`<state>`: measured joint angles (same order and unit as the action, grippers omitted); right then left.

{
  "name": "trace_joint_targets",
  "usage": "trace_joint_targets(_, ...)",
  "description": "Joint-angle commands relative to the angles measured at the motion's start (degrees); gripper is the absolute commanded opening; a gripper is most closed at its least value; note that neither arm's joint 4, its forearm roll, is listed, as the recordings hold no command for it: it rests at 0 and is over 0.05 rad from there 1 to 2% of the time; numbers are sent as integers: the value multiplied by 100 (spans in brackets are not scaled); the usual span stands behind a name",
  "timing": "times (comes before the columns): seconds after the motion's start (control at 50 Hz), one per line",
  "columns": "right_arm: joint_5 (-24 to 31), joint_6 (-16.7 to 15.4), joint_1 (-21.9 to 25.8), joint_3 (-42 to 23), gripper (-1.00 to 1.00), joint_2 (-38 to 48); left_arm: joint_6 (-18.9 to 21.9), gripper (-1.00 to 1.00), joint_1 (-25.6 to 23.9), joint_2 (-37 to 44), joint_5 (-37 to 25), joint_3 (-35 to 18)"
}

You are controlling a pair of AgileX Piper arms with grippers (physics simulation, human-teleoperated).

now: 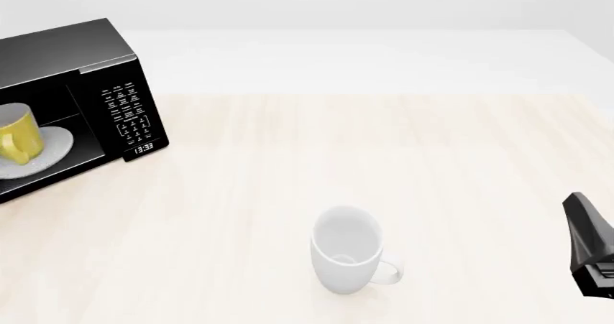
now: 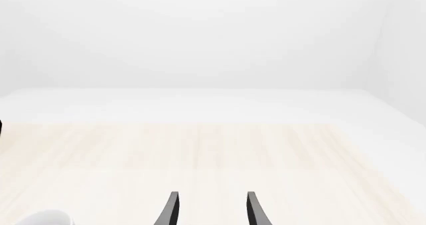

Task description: Put the yellow and white mug in the microwave and close it.

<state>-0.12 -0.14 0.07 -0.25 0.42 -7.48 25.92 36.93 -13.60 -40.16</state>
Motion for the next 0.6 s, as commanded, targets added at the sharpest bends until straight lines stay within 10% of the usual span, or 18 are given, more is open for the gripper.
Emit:
trace_joint_targets(0.02, 0, 0, 0, 0, 100, 0, -64, 100, 205, -279, -852, -667)
trace_joint_targets(0.6, 0, 0, 0, 0, 100, 0, -452, 100, 1722, -333, -1404, -971)
